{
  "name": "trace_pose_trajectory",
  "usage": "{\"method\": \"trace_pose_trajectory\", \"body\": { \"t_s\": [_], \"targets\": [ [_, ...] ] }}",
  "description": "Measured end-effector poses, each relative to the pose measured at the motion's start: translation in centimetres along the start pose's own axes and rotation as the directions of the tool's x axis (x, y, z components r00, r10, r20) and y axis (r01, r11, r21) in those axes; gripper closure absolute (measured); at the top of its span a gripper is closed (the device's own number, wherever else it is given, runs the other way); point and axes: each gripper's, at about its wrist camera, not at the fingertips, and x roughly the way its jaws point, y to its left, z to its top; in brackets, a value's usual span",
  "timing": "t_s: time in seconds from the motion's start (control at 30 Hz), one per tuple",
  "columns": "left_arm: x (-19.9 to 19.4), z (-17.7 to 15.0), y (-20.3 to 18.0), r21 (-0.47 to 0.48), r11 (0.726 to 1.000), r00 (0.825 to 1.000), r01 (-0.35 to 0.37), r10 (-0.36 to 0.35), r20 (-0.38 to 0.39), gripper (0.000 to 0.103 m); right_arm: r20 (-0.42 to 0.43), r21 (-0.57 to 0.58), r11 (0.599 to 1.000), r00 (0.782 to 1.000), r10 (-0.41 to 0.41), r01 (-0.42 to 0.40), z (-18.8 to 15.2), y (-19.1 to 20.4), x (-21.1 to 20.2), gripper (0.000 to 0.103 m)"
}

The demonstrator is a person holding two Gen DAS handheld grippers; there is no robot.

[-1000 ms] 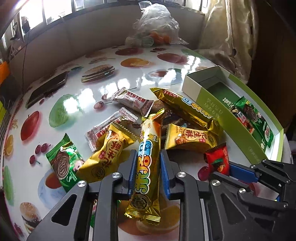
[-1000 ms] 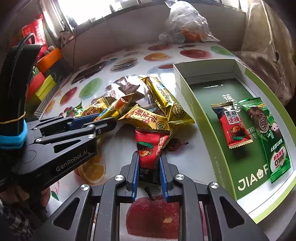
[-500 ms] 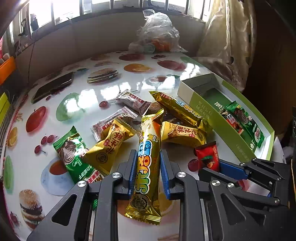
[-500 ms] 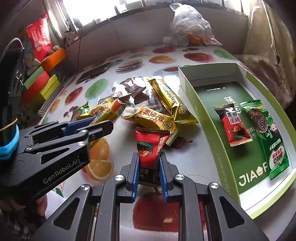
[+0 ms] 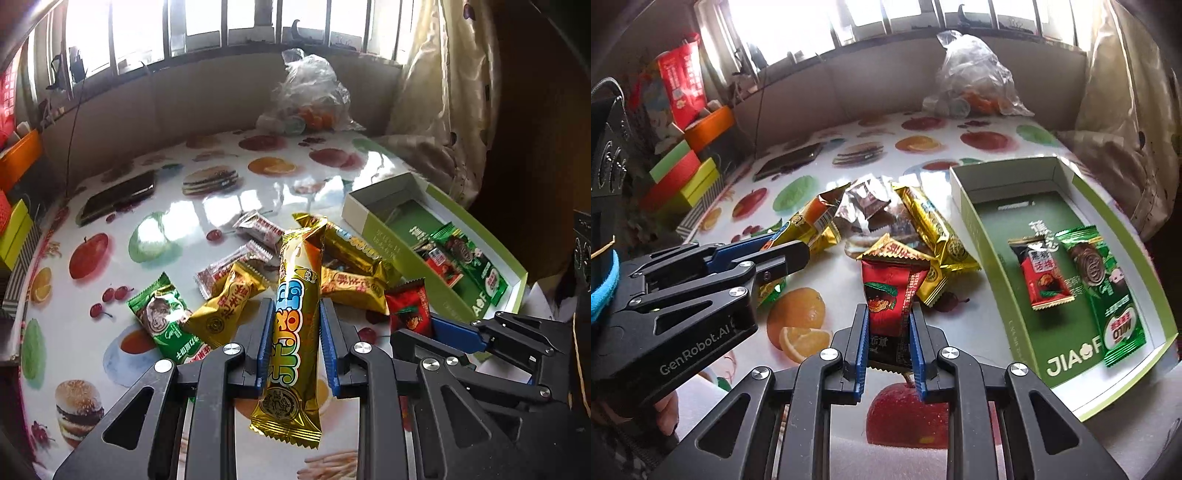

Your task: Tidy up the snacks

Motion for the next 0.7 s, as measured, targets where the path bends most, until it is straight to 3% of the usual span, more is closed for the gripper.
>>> {"method": "trace_pose_trajectory", "body": {
  "t_s": [0.47,0.7],
  "targets": [
    [-1.1,1.9,-2.3,0.008,0.999,0.998,0.046,-0.047,0.037,0.078,0.070,0.041,0.999,0.997,-0.032,0.030,1.1,-2.0,-3.1,0.083],
    [-0.8,3.3,-4.9,0.020,0.993,0.992,0.113,-0.114,0.047,0.078,0.099,0.078,0.994,0.992,-0.085,0.077,1.6,-4.4,-4.6,0.083]
  ]
}}
